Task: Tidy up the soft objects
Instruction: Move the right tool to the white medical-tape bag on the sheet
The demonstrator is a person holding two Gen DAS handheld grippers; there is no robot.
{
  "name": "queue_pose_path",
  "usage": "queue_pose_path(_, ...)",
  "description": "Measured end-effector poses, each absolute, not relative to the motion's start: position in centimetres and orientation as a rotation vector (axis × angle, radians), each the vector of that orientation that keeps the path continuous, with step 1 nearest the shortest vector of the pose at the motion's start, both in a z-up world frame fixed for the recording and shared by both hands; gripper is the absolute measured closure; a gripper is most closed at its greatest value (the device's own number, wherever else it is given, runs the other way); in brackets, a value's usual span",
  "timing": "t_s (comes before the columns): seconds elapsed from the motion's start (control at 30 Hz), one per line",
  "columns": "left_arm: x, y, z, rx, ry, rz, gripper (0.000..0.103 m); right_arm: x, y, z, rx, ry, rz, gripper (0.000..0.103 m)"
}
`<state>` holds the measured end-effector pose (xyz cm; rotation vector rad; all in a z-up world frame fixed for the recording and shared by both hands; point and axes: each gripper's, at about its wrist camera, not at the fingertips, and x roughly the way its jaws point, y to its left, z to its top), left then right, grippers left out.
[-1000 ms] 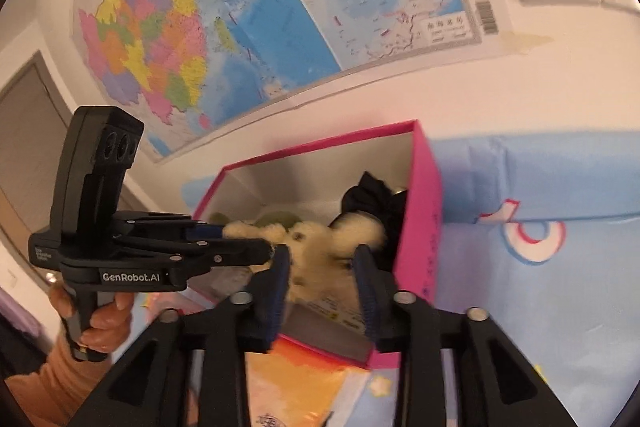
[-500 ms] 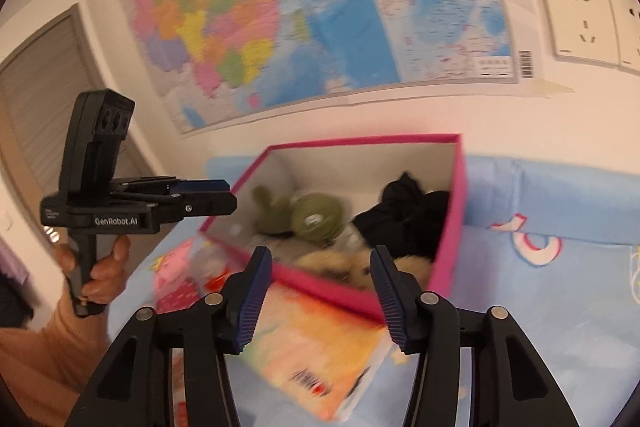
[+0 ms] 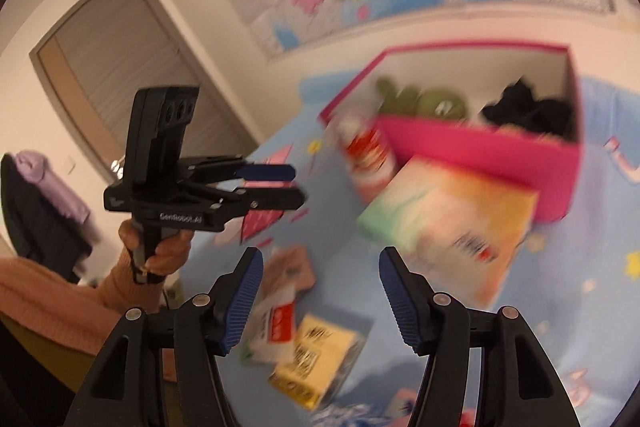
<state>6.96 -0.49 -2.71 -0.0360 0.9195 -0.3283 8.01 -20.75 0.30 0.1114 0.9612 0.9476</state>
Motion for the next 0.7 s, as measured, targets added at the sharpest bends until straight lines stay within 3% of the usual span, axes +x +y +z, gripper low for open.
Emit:
queue_pose_path(0.37,2.5,1.6,-7.2,-0.136,1.015,-0.303,0.043,7.0,-14.5,-5.0,0.033,1.137,1.039,0.041)
queue_pose_path(0.6,-1.1,1.4,-8.5,-0.194,1.023,-0.372,0.043,7.0,-12.2,-5.8,-0.07,1.151,1.046,0.041)
queue_pose_path(0.7,-1.8,1.4,-8.8,-0.206,1.034,-0.375,0.043,6.5,-11.1,-6.3,-0.129,1.143,1.065,0.047)
